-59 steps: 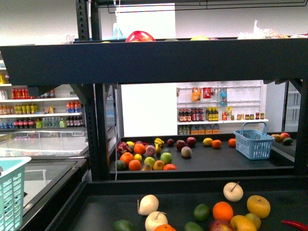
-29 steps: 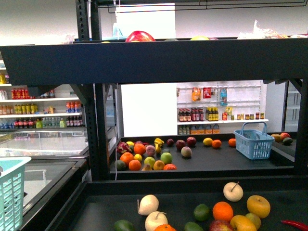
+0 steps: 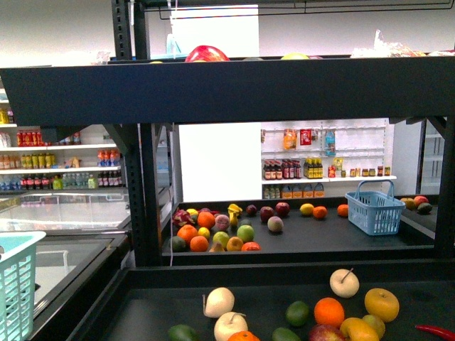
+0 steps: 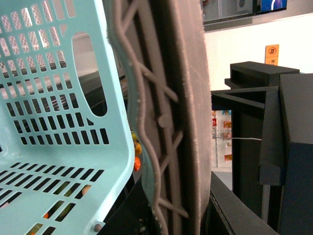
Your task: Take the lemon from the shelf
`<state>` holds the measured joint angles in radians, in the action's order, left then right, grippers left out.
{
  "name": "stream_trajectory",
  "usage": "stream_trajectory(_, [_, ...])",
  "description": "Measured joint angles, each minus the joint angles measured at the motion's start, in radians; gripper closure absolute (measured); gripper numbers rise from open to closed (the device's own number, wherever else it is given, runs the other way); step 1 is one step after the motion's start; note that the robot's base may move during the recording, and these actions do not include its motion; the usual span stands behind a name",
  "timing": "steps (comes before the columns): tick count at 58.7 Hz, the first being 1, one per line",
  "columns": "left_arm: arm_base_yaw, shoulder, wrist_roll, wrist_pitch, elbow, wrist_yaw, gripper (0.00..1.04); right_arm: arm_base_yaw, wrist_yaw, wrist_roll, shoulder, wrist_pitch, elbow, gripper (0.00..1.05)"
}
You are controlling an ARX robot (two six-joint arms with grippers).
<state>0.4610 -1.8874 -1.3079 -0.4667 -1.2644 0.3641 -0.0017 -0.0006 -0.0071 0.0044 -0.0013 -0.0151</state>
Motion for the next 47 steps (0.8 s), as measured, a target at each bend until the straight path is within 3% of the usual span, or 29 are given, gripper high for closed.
stream_trajectory(28, [-0.034, 0.128, 0.142, 0.084, 0.057, 0.092, 0.91, 0.0, 0.0, 0.0, 0.0, 0.0, 0.0, 0.07])
stream_trajectory(47, [-0.141, 0.309, 0.227, 0.125, 0.095, 0.208, 0.95, 0.0, 0.0, 0.0, 0.0, 0.0, 0.0, 0.07])
